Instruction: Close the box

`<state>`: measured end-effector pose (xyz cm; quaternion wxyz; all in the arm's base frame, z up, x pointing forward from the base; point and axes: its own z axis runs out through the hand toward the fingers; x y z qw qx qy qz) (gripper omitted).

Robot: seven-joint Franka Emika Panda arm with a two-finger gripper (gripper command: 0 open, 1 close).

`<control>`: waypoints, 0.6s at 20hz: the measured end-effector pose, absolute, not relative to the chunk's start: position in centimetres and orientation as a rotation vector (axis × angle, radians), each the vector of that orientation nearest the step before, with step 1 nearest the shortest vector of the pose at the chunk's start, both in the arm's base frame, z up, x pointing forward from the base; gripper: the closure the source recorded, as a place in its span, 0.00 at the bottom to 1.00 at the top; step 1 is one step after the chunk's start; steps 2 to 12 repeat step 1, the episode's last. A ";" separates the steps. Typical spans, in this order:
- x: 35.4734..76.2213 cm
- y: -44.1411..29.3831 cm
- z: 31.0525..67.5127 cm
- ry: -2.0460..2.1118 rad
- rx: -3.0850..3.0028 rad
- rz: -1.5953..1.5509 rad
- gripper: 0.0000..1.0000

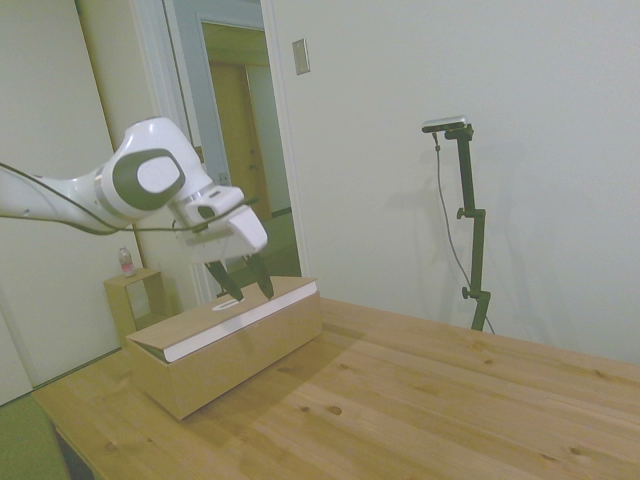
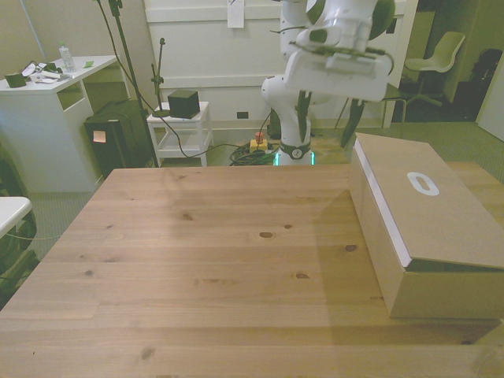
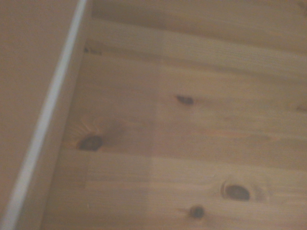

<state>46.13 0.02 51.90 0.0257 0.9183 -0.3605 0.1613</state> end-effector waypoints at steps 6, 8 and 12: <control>45.3 -1.0 49.9 -1.132 2.843 0.477 0.00; 45.3 -1.0 49.9 -1.132 2.843 0.477 0.00; 45.3 -1.0 49.9 -1.132 2.843 0.477 0.00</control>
